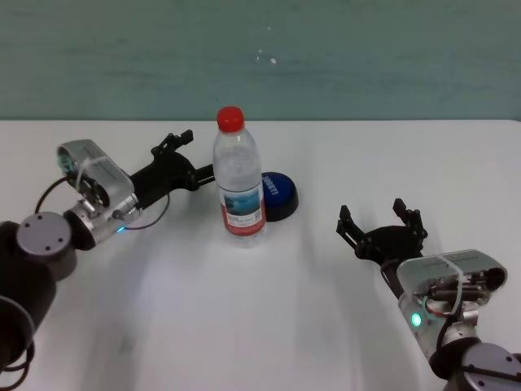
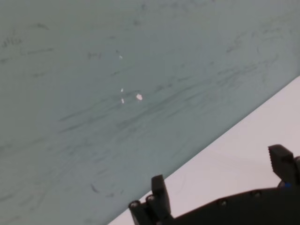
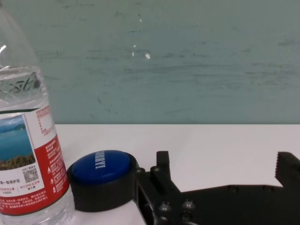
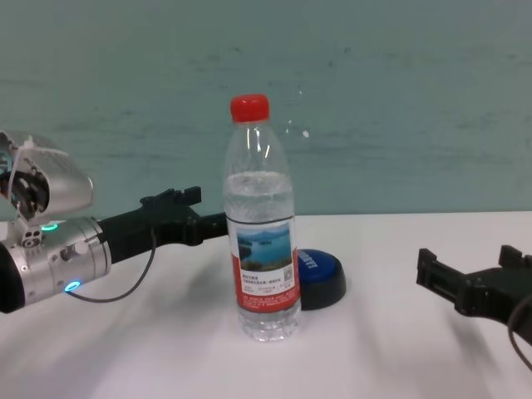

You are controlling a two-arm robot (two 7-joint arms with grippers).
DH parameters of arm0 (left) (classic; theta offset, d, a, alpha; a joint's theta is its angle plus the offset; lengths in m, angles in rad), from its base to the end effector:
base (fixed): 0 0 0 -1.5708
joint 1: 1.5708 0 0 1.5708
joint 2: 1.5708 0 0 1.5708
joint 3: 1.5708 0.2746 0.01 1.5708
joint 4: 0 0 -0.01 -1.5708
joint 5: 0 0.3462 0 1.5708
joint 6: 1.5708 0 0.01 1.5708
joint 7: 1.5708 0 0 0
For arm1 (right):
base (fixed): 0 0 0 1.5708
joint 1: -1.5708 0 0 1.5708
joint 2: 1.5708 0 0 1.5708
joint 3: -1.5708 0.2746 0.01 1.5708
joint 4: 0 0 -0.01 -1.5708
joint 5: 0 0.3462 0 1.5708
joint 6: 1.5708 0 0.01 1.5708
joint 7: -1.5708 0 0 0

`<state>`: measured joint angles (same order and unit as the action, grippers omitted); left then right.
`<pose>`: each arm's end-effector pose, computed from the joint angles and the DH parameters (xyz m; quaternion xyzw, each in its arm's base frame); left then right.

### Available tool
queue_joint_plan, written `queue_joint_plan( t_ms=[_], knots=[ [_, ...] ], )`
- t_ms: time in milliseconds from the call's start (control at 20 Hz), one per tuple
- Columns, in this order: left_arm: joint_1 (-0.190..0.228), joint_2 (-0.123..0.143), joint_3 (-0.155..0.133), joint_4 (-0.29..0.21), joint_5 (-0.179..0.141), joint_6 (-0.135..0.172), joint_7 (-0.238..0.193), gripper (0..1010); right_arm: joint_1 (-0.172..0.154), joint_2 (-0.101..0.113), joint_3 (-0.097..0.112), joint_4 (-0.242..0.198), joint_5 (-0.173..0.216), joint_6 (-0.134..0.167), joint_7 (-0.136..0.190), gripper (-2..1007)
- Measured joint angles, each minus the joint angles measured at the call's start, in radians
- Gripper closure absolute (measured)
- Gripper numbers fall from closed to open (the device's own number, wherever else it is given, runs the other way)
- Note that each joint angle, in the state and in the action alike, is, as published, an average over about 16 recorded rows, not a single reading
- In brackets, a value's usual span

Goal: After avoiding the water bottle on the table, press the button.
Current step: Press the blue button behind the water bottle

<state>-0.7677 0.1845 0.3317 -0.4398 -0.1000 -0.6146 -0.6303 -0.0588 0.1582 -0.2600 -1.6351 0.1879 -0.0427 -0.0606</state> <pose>0.5210 0.0598 -0.3257 0.0645 -0.1557 0.3983 0.9016 0.3371 0.0517 -0.2931 0.0184 0.0179 -0.6311 0.7753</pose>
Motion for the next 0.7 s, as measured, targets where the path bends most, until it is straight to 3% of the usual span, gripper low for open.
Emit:
queue_joint_plan(
  t_ms=[400,700],
  knots=[
    [-0.01,-0.008,0.002,0.017,0.008,-0.002,0.003,10,0.0,0.0,0.0,0.0,0.0,0.0,0.0,1],
    [0.051,0.014,-0.012,-0.087,0.02,0.072,0.081,10,0.0,0.0,0.0,0.0,0.0,0.0,0.0,1]
  ],
)
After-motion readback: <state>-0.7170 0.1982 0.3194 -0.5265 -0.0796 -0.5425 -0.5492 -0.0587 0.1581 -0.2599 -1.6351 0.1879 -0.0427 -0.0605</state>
